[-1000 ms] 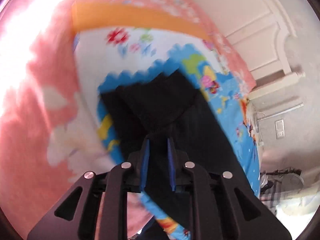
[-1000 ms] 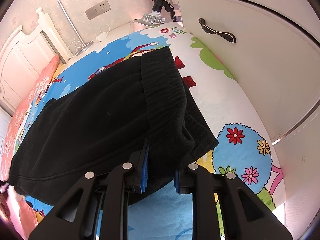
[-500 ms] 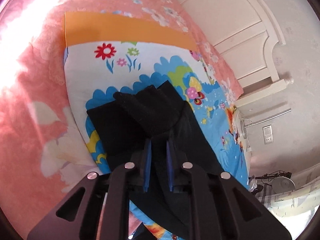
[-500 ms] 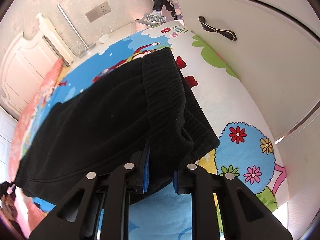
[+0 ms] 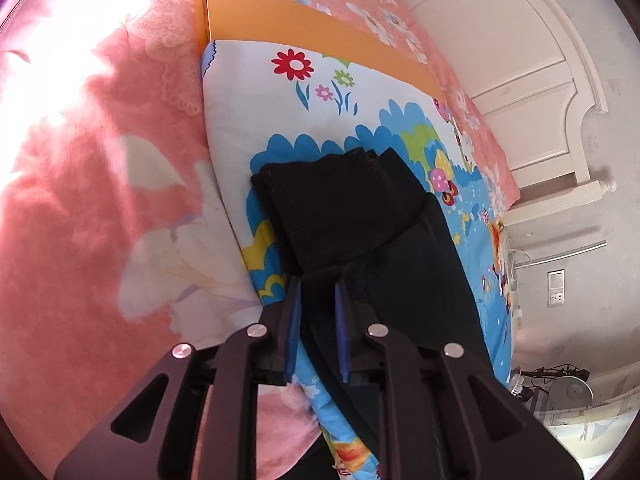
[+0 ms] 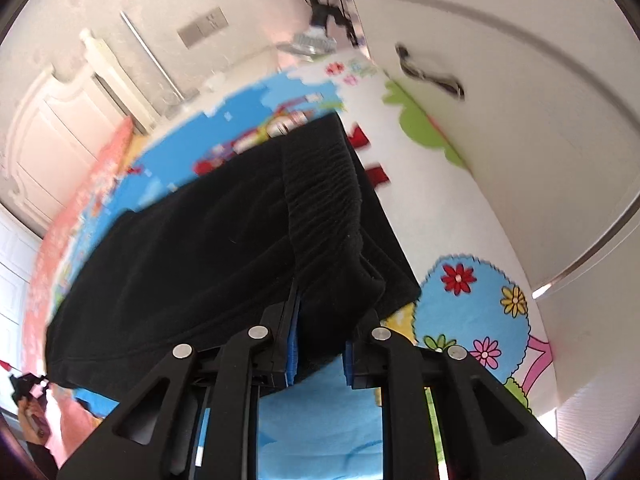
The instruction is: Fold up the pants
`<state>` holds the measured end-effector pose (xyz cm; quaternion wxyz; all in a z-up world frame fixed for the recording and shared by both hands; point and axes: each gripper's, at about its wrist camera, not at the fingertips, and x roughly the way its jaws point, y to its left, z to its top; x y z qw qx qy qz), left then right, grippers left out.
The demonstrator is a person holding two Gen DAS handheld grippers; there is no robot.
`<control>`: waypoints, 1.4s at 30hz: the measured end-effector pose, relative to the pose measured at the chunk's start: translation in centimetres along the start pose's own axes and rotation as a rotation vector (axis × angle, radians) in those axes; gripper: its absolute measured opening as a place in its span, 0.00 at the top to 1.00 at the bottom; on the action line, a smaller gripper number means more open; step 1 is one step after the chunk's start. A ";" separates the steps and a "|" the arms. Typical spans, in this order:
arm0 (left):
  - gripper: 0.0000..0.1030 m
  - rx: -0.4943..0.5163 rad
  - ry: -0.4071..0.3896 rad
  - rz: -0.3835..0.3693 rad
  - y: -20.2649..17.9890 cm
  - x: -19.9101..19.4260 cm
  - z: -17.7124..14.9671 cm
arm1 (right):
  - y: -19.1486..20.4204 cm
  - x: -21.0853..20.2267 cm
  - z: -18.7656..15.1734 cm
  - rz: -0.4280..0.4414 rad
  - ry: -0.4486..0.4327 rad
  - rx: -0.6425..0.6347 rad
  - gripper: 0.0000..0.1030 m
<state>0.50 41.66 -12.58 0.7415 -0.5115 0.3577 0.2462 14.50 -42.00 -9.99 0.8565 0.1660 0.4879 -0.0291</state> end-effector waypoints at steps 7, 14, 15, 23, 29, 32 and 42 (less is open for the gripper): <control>0.63 -0.003 0.048 -0.084 -0.6 -1.5 -2.3 | 1.7 0.1 -1.0 -0.176 -0.080 -0.115 0.66; 0.64 -0.009 0.139 -0.185 -1.6 0.2 -5.2 | 1.1 -1.6 -1.9 -0.296 -0.126 -0.103 0.30; 0.64 0.019 0.139 -0.178 -2.2 0.4 -5.4 | 1.3 -2.1 -2.2 -0.308 -0.139 -0.112 0.28; 0.95 0.056 0.124 -0.111 -3.4 -0.3 -5.8 | 7.2 -5.7 -5.1 -0.196 -0.237 -0.248 0.23; 0.89 0.013 0.141 -0.041 -2.8 -0.1 -5.7 | 13.7 -3.3 -5.9 -0.073 -0.229 -0.368 0.23; 0.89 0.023 0.130 -0.033 -2.3 -1.1 -6.5 | 15.0 -1.2 -6.2 -0.078 -0.182 -0.390 0.23; 0.57 0.676 0.058 -0.192 -14.6 0.4 -19.2 | 15.1 1.5 -8.2 -0.124 -0.094 -0.386 0.21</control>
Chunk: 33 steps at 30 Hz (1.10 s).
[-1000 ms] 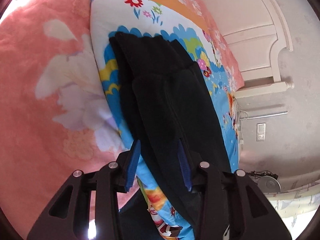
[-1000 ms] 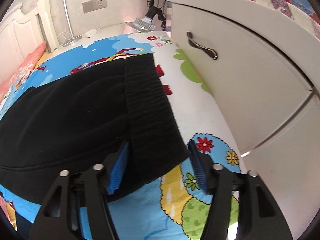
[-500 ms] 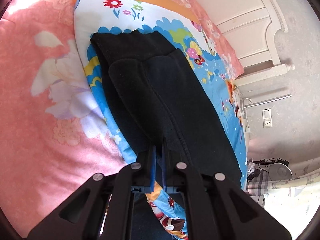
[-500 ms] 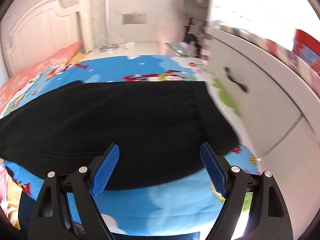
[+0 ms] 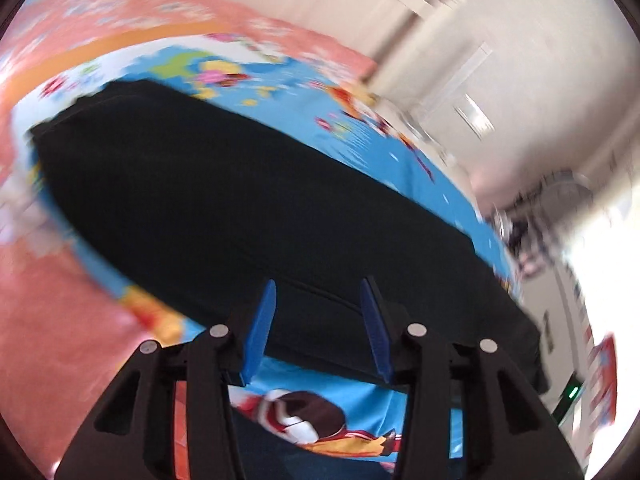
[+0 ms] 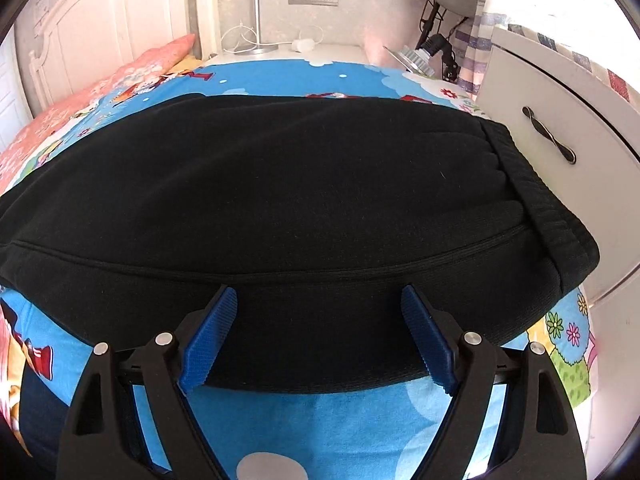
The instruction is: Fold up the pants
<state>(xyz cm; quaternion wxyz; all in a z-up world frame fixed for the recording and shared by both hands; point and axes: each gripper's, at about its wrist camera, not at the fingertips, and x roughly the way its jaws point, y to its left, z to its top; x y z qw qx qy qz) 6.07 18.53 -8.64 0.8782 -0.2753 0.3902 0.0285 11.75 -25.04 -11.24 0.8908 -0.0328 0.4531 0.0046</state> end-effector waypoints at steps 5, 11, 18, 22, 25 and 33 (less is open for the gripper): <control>0.44 0.267 0.071 0.094 -4.1 4.8 -3.3 | -0.2 0.1 -0.2 0.003 0.011 -0.001 0.17; 0.22 0.457 0.048 0.188 -5.4 5.4 -6.8 | -0.1 0.1 -0.3 -0.004 0.007 -0.003 0.16; 0.22 0.433 0.050 0.214 -5.5 5.4 -7.3 | -2.0 -2.0 1.1 0.058 -0.038 0.053 0.18; 0.24 0.440 0.067 0.227 -6.2 5.4 -7.1 | -6.6 -3.6 3.7 -0.037 -0.138 0.116 0.18; 0.62 0.449 0.049 0.216 -7.8 4.4 -6.7 | -10.4 -2.1 4.6 -0.156 -0.111 0.167 0.25; 0.69 0.678 0.008 -0.098 -23.7 8.6 -4.6 | -12.2 1.7 1.3 -0.219 -0.035 0.139 0.39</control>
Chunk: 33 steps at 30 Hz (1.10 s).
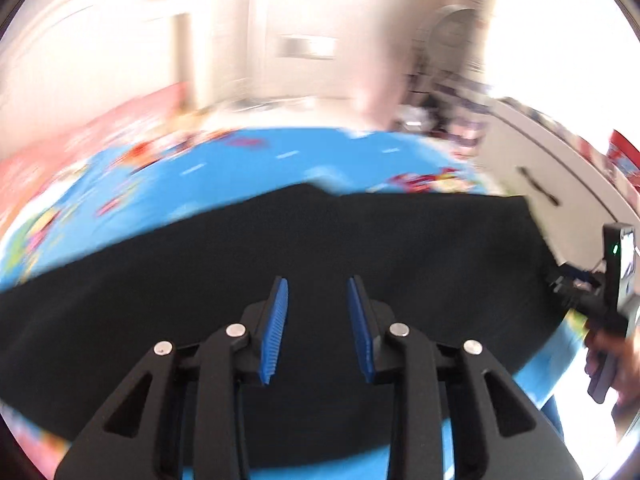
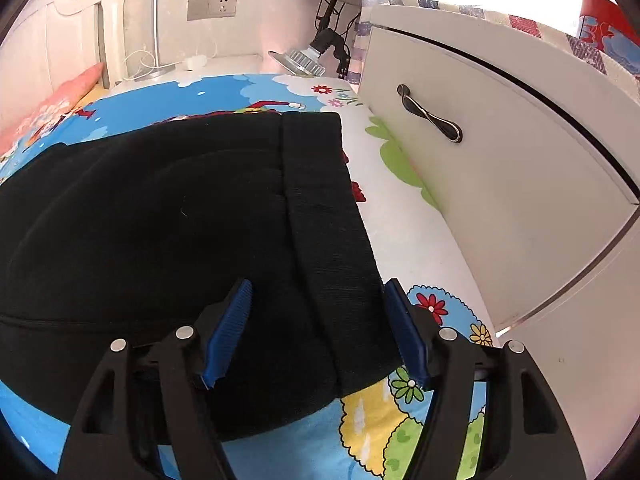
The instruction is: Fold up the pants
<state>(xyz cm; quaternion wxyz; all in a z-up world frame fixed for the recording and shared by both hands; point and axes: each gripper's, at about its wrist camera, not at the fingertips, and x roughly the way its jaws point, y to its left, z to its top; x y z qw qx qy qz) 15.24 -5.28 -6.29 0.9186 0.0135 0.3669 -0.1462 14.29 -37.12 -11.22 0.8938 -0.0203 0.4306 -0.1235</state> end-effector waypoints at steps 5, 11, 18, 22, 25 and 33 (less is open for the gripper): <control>0.81 0.005 0.119 -0.048 -4.4 11.9 6.6 | 0.5 -0.1 -0.6 -0.014 -0.030 -0.028 0.38; 0.94 -0.102 0.213 0.023 -2.4 18.2 9.3 | -0.6 0.1 -0.5 0.031 -0.040 -0.022 0.37; 0.93 0.077 0.126 -0.230 -13.7 16.1 9.7 | -0.6 0.2 -0.6 0.030 -0.044 -0.003 0.34; 0.98 0.195 0.198 -0.279 -21.3 18.7 8.0 | -0.8 0.2 -0.6 0.039 -0.039 0.001 0.34; 0.98 0.189 0.227 -0.233 -22.2 20.7 7.4 | -0.8 0.2 -0.6 0.043 -0.037 -0.004 0.34; 0.73 0.030 0.167 -0.285 -16.9 13.8 5.3 | -1.1 0.3 -0.6 0.045 -0.042 0.000 0.33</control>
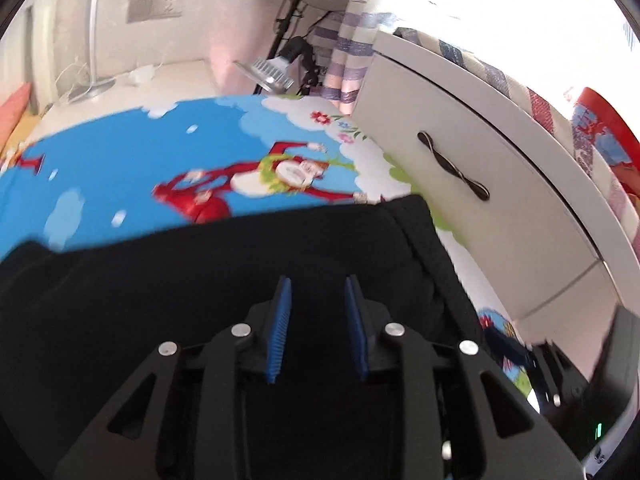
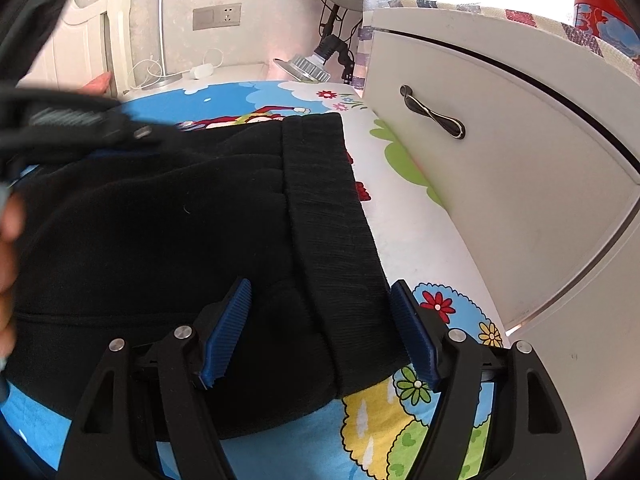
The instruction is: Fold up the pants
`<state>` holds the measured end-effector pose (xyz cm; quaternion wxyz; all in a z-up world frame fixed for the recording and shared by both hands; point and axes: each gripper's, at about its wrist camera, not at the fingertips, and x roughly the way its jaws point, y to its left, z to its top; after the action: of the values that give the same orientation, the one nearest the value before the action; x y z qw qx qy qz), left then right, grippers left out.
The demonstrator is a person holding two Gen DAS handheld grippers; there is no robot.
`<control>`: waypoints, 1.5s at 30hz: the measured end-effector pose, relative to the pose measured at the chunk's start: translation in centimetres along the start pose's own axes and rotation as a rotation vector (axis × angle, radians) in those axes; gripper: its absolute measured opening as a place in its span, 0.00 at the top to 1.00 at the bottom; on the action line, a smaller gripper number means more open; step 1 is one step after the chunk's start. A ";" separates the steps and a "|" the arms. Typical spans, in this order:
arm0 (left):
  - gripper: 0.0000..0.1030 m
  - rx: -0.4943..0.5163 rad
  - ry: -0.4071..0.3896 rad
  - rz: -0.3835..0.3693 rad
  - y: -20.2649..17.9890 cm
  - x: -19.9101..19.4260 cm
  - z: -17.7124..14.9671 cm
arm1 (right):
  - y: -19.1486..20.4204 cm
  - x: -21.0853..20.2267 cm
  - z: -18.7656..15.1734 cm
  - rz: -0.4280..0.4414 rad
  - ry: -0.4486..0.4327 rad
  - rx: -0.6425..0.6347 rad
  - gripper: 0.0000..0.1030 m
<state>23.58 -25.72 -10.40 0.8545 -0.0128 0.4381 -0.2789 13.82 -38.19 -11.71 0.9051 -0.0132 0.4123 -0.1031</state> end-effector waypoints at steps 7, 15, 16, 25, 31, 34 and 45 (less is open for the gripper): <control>0.73 -0.009 0.023 0.050 1.0 -1.1 -3.9 | -0.2 0.0 0.0 -0.004 0.004 0.009 0.32; 0.67 -0.111 -0.045 0.214 5.8 -6.2 -6.1 | -3.7 1.5 1.6 0.116 0.121 0.159 0.14; 0.67 -0.132 -0.019 0.231 6.8 -6.0 -6.6 | -3.5 1.1 1.9 0.100 0.114 0.148 0.14; 0.67 -0.175 -0.080 0.189 9.1 -7.8 -9.4 | 2.2 -5.0 6.5 0.155 -0.130 0.023 0.14; 0.67 -0.262 -0.151 0.291 12.2 -11.0 -9.7 | 6.5 -1.9 5.8 0.172 -0.019 0.018 0.13; 0.67 -0.347 -0.138 0.365 15.2 -12.5 -10.8 | 8.3 -0.5 4.2 0.171 0.035 -0.014 0.13; 0.55 -0.429 -0.178 0.397 21.6 -18.5 -14.6 | 9.1 0.5 1.7 0.153 0.054 -0.063 0.05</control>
<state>14.12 4.81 -11.44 0.9050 -0.1316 0.4046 -0.0055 17.04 -29.49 -11.98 0.8980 -0.0075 0.4393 -0.0208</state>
